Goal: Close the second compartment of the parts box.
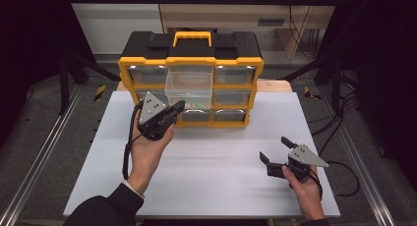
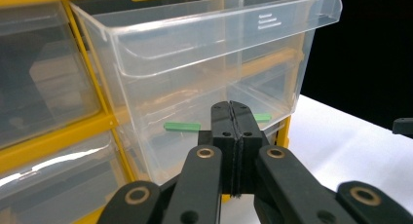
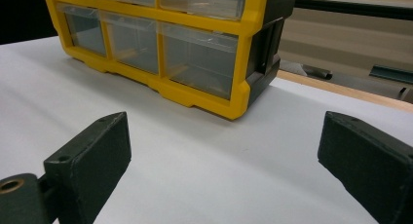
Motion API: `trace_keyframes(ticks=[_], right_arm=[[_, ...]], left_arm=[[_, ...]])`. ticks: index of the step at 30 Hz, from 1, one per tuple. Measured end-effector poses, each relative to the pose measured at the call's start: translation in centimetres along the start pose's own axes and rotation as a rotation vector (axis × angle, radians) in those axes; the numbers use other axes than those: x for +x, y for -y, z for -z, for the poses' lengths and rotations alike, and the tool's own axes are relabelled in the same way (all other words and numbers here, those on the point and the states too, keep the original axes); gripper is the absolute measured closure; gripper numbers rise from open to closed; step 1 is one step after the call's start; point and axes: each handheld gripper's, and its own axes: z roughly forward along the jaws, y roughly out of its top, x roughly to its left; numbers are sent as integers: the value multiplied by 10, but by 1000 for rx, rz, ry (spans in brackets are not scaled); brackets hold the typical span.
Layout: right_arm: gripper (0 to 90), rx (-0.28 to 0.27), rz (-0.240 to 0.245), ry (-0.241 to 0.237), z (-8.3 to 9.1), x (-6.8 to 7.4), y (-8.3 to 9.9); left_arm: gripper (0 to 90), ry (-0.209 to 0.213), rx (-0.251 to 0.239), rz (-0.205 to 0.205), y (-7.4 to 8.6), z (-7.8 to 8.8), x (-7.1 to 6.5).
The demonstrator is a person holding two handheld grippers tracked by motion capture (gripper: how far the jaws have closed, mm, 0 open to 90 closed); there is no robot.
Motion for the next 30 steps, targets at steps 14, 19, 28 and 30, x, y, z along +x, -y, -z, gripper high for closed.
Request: trace_keyframes(ticks=[14,19,28,30], right_arm=[[54,2,-9,0,-1,0,0],[54,4,-2,-2,-1,0,0],[56,-6,1,-7,-1,1,0],[56,-1,5,-7,0,2,-1]], left_arm=[[896,8,28,25,7,-1,2],[897,5,21,40,7,-3,4],[897,-3,30,30,1,-11,4],[897,-7,25,26,-1,-12,6]])
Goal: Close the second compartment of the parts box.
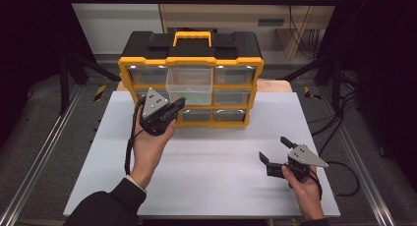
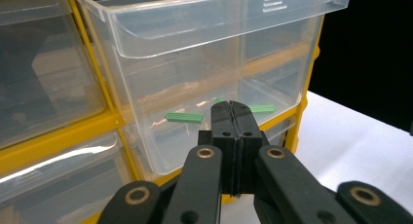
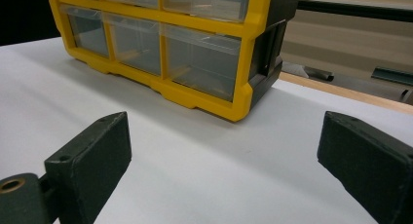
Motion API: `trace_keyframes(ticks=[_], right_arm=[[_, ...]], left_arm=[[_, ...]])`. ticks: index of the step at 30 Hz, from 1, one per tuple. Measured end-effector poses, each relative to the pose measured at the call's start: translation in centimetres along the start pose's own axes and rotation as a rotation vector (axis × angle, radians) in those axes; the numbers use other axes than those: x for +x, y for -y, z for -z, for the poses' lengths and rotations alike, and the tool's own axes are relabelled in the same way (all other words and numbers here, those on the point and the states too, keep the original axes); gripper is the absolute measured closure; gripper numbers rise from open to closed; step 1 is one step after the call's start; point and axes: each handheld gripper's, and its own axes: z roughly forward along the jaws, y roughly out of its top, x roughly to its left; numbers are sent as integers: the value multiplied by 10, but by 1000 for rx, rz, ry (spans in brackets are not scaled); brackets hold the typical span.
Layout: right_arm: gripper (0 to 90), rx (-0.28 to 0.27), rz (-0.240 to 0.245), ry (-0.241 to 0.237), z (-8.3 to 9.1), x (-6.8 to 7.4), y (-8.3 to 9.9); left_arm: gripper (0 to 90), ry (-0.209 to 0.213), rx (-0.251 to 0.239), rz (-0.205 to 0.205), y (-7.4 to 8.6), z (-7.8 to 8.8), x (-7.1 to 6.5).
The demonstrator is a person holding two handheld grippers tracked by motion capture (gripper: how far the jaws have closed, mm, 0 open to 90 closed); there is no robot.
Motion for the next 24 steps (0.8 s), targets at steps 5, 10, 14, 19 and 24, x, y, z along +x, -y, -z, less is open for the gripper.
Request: trace_keyframes(ticks=[5,10,14,19,24], right_arm=[[57,-1,-1,-4,-1,0,1],[56,-1,-13,1,-1,0,0],[56,1,-14,1,0,0,1],[56,4,-10,-1,-1,0,1],[56,1,-8,-2,-1,1,1]], left_arm=[[897,-2,15,6,-2,-4,2],[897,-14,11,-3,-3,-7,2],[897,-26,6,-17,-4,-10,4],[897,-32,16,-14,-7,-15,4],[897,-40,18,-18,-9,-21,5]])
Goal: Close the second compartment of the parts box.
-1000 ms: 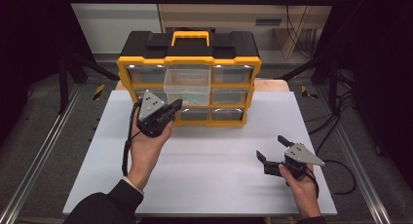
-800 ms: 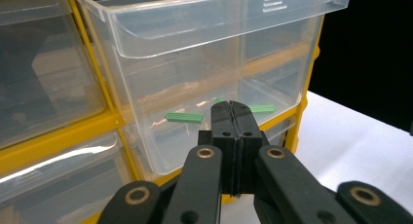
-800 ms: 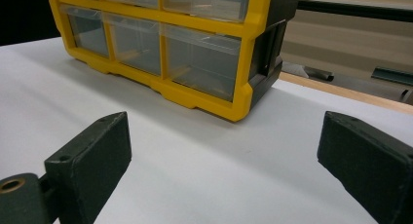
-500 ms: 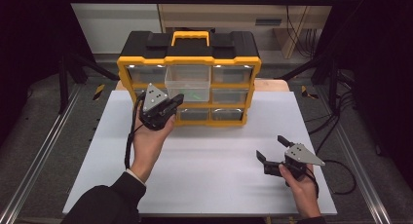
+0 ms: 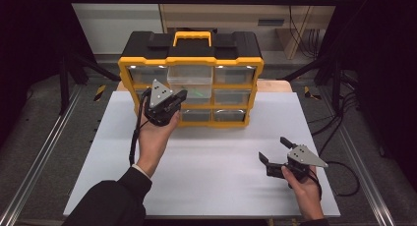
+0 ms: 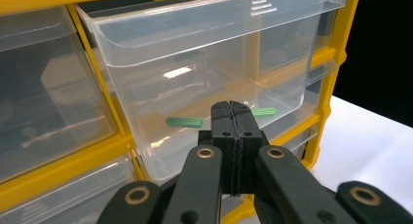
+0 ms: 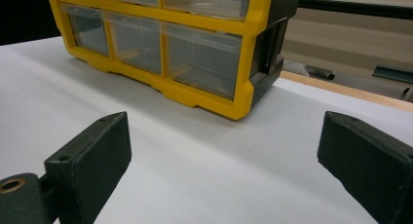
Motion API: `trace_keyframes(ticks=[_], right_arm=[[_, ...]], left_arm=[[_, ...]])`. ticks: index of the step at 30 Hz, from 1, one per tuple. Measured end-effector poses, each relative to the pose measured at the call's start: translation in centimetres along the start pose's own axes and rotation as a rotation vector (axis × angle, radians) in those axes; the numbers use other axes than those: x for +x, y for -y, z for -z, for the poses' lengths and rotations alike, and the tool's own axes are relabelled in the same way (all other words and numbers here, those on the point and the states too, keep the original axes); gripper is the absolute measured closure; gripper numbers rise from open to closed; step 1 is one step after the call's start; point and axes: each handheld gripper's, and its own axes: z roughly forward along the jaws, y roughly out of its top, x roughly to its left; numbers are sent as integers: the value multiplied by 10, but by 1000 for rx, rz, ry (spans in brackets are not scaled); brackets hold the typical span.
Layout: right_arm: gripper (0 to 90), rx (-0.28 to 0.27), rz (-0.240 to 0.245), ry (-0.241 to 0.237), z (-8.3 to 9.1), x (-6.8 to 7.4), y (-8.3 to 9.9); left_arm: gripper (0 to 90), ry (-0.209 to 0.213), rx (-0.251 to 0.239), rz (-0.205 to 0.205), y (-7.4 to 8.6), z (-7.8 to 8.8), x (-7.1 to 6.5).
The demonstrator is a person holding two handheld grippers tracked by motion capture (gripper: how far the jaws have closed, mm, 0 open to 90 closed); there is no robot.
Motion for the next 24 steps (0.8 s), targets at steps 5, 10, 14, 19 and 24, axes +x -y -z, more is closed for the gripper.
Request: trace_keyframes(ticks=[5,10,14,19,24], right_arm=[[56,6,7,0,0,0,0],[56,4,14,3,-1,1,0],[56,0,23,4,0,1,0],[60,-16,40,-1,0,2,0],[60,-40,50,-6,1,3,-2]], left_arm=[[897,-4,5,-4,-1,-2,2],[897,-7,9,5,-2,-5,4],[897,-9,14,6,-3,-8,5],[897,-13,20,12,-2,-10,5],[896,-17,19,15,-1,-12,6]])
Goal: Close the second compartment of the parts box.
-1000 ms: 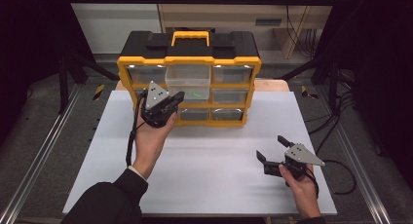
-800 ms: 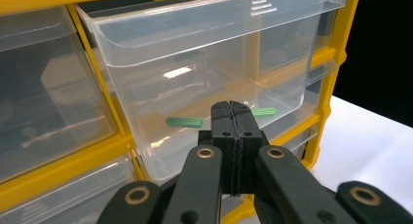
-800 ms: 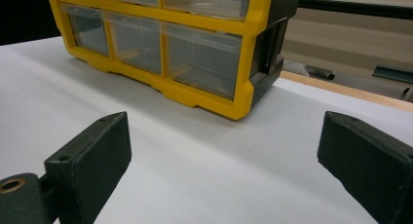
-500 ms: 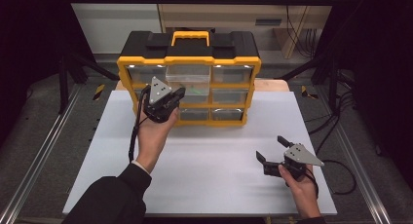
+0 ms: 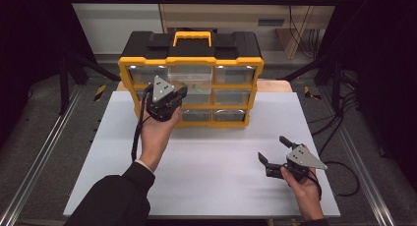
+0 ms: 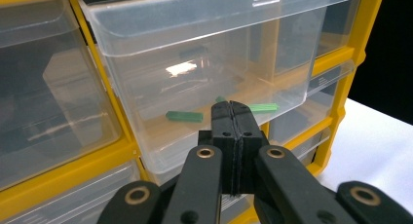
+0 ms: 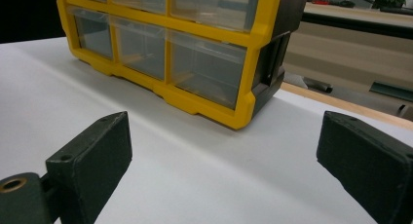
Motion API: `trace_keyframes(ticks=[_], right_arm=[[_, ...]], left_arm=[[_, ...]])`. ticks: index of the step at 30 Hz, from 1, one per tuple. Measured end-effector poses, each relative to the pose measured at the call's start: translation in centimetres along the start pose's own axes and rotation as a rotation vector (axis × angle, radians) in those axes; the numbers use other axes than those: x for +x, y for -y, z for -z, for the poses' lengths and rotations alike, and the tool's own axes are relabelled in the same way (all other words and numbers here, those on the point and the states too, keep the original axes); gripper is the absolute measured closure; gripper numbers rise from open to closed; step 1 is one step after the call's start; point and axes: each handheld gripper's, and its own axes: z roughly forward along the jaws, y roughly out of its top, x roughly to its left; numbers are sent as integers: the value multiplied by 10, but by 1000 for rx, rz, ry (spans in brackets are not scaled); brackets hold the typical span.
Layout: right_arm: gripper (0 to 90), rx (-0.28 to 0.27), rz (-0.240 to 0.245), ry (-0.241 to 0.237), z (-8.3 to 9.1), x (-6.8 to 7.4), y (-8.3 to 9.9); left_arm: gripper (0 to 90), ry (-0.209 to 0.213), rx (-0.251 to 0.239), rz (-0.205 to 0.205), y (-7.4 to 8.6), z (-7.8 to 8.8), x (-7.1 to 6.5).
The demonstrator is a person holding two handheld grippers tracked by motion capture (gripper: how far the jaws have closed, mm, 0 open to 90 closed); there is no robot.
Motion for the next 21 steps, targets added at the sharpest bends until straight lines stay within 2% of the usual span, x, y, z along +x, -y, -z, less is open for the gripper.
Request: trace_keyframes(ticks=[6,10,19,21], right_arm=[[60,-3,0,-6,0,1,-1],[59,7,2,-4,-1,1,0],[58,16,3,-4,-1,2,0],[58,17,-1,-3,-1,2,0]], left_arm=[[897,-7,6,0,0,-3,1],[896,-8,24,-16,1,-5,3],[896,-17,22,-9,1,-10,3],[896,-20,25,-20,0,-11,4]])
